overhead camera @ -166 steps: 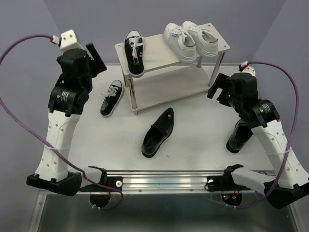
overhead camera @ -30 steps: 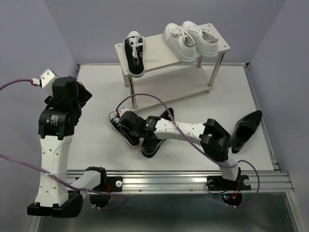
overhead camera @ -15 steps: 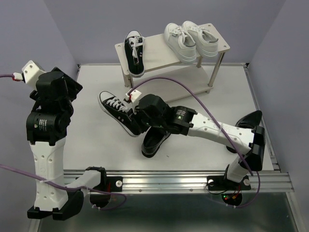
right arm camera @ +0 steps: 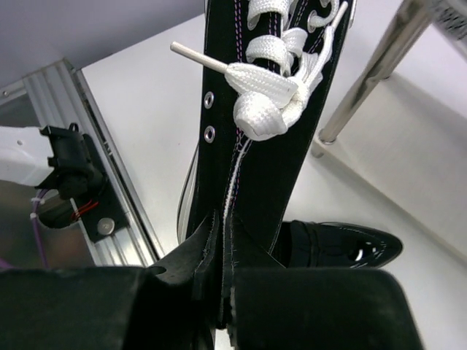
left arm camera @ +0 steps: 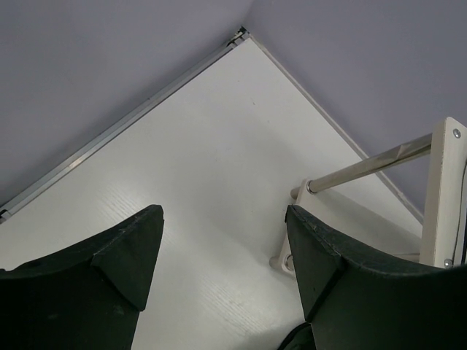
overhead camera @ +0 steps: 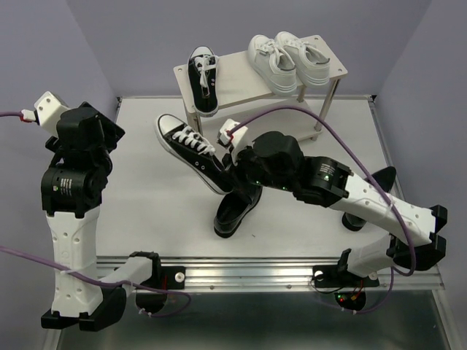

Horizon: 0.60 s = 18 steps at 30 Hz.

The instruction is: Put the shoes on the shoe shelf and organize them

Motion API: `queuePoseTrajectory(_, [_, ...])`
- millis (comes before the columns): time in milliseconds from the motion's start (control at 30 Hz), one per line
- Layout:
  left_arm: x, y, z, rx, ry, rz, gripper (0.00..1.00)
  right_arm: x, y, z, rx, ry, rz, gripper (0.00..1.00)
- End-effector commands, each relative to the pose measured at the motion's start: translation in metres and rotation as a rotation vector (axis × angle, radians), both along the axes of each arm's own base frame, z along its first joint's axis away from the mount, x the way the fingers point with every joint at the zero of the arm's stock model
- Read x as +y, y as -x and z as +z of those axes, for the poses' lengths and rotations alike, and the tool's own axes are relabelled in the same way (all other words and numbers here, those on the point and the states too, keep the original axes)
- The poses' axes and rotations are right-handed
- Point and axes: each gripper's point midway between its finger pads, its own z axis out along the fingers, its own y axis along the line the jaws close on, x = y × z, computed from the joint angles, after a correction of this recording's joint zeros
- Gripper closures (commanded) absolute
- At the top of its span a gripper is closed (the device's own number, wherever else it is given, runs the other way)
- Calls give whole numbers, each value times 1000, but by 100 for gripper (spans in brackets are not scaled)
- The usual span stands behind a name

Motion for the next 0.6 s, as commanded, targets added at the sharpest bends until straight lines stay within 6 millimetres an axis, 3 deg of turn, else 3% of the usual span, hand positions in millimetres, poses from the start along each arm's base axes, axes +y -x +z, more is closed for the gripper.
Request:
queuePoseTrajectory(0, [4,0,1,-12,-10,15,21,-23,-8,109,-210,-268,-73,99])
queuePoseTrajectory(267, [1,-4,-6,1,-3,3,21,-57,-14,171,-338,-416,-170,99])
queuePoseTrajectory(567, [-2,-8,-13,3,8,-7,21,-93,-50,214,-446,-457,-463,99])
